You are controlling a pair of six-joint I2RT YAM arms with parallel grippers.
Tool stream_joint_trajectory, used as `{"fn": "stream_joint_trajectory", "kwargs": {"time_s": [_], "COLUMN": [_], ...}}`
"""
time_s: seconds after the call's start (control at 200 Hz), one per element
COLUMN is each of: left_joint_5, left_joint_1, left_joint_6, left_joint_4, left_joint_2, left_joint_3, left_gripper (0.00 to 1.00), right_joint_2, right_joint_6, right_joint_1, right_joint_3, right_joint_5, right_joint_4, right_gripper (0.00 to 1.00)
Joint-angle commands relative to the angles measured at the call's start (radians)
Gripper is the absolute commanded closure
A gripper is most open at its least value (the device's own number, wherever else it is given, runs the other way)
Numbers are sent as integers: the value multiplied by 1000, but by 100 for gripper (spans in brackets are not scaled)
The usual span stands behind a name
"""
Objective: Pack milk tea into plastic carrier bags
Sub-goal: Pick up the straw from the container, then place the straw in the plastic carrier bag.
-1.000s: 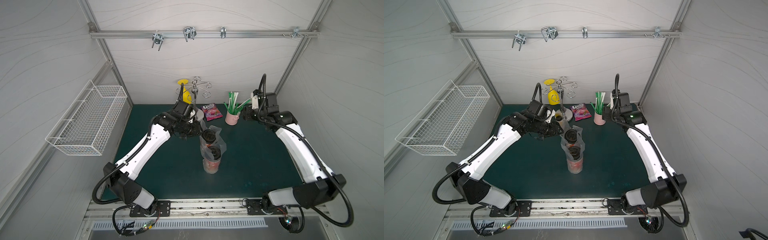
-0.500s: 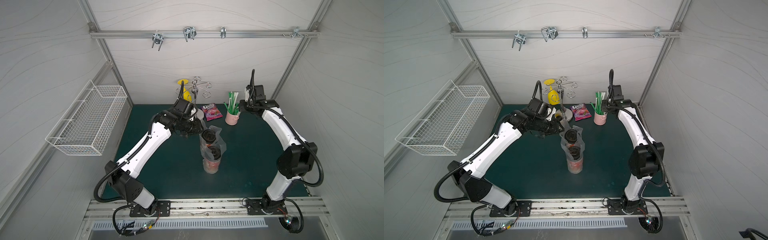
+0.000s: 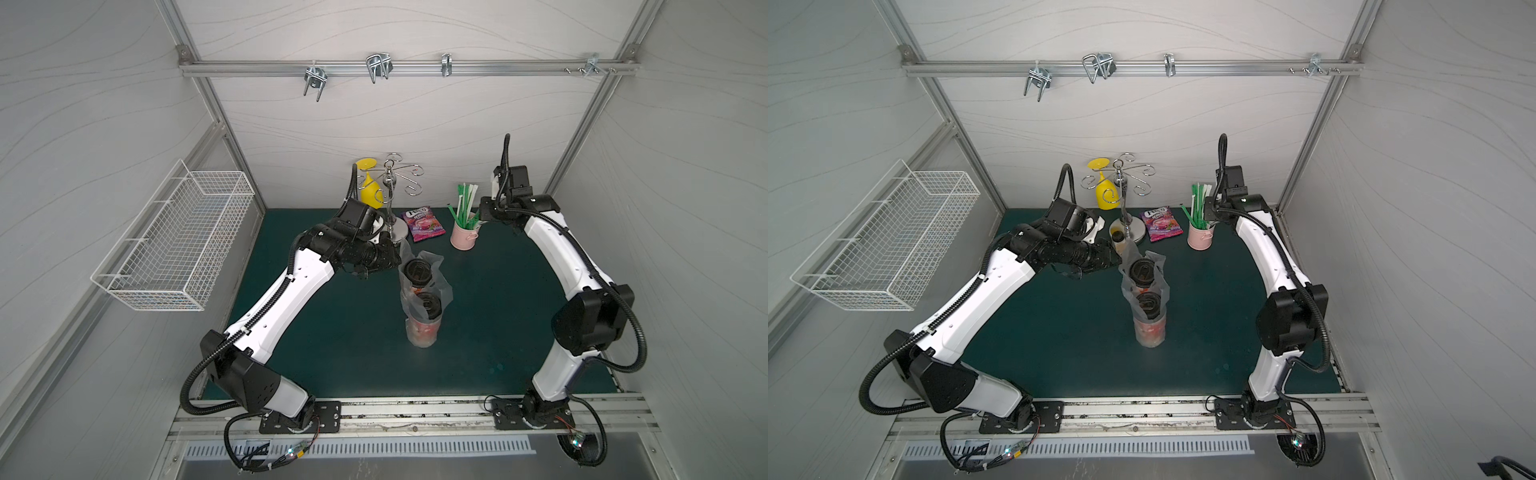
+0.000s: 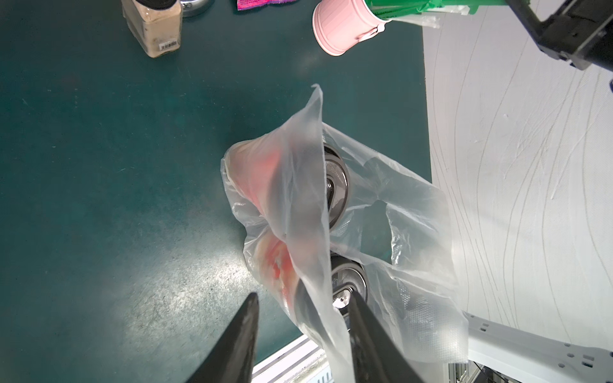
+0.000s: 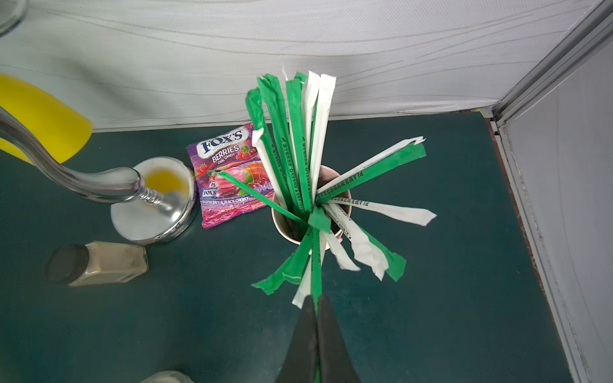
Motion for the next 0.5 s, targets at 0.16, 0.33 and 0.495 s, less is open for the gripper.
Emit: {"fn": "stream_joint_trajectory", "kwargs": {"time_s": [0.16,0.33,0.495], "left_joint_5": [21,30,26], "left_joint_1": [5,5,5], "left_joint_6": [-5,-5,8], "left_joint_4": [47,49,37], "left_joint_2": [7,54,96], "left_joint_3": [23,55,110], "left_gripper": [55,55,56], "right_joint_2": [-189,-304,-400], "right_joint_6": [-20,7,19], "right_joint_1": [39,187,391], "right_joint_3": [173,281,272], "right_joint_5": [46,77,81], "right_joint_4": [-290,-432,-470], "right_gripper": [100,100,100]}}
